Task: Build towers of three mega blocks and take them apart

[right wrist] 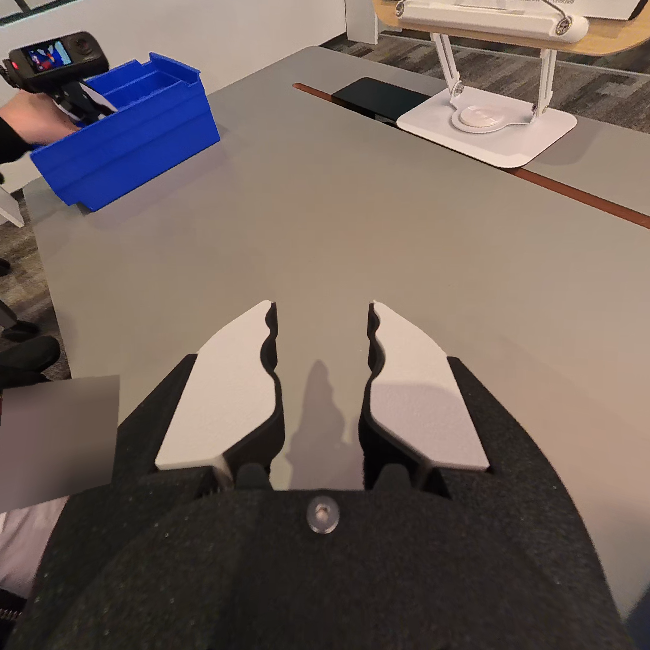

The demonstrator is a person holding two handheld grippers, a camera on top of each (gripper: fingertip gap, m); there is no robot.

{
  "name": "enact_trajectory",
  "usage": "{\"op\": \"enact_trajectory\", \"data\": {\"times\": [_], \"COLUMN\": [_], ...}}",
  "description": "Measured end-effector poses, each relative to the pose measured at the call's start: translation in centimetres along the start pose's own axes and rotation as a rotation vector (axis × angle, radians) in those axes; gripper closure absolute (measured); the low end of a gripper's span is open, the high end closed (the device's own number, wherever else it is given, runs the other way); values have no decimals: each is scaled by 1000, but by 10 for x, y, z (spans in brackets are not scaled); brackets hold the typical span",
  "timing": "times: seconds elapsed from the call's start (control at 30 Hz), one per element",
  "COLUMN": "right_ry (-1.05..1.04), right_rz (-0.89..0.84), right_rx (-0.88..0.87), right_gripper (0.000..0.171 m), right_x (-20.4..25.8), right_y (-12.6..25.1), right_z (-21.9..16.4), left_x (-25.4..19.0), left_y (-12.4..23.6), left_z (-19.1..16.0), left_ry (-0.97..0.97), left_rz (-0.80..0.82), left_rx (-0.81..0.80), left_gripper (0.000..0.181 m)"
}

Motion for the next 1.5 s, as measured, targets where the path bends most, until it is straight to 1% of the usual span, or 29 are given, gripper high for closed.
{"op": "enact_trajectory", "data": {"times": [0.13, 0.2, 0.27, 0.33, 0.37, 0.43, 0.57, 0.63, 0.8, 0.97, 1.03, 1.1, 1.23, 1.3, 1.4, 1.43, 1.5], "right_ry": [-7, -12, -17, -22, -22, -22, -33, -38, -54, -44, -39, -31, -17, -11, -2, 1, -4], "right_rz": [5, 9, 13, 22, 24, 26, 29, 28, 41, 48, 48, 49, 45, 46, 44, 42, 45], "right_rx": [-3, -3, -2, -4, -6, -9, 1, 10, 0, 19, 31, 40, 54, 59, 67, 68, 56], "right_gripper": [123, 123, 123, 123, 123, 123, 123, 123, 124, 125, 125, 125, 125, 125, 125, 125, 125], "right_x": [-2, -4, -4, -4, -4, -3, -3, -4, -4, 2, 5, 8, 14, 18, 23, 24, 25], "right_y": [-1, -2, -3, -3, -3, -2, 0, 1, 0, -7, -10, -13, -19, -23, -26, -27, -30], "right_z": [-2, -3, -4, -3, -3, -3, -9, -11, -8, -6, -4, -1, 8, 11, 15, 16, 19], "left_x": [-8, 1, 5, 2, 0, -2, -3, -2, -2, -4, -3, 1, 10, 14, 15, 12, -7], "left_y": [16, 25, 28, 24, 21, 15, 5, 2, -4, -2, 2, 10, 35, 58, 116, 140, 185], "left_z": [-6, -1, 4, 5, 4, 4, -4, -6, -5, -8, -9, -9, -9, -6, 18, 33, 65], "left_ry": [-37, 1, 66, 121, 137, 158, 168, 177, 195, 139, 142, 161, 168, 149, 156, 150, 90], "left_rz": [-33, -30, -124, -271, -325, -401, -464, -472, -507, -526, -535, -540, -533, -542, -649, -702, -804], "left_rx": [-40, -91, -100, -30, 3, 43, 153, 171, 198, 210, 175, 99, -50, -116, -260, -307, -352], "left_gripper": [142, 132, 127, 118, 117, 121, 126, 136, 143, 144, 145, 145, 145, 144, 144, 145, 145]}}
Point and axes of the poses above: each gripper's, where its closed fingertips meet, y back along the fingers, z out of its top, x = y × z across the jaws, the point moved 5 cm from there along y, back along the fingers, and after that the axes turned 5 degrees about z, right-handed, at the moved point
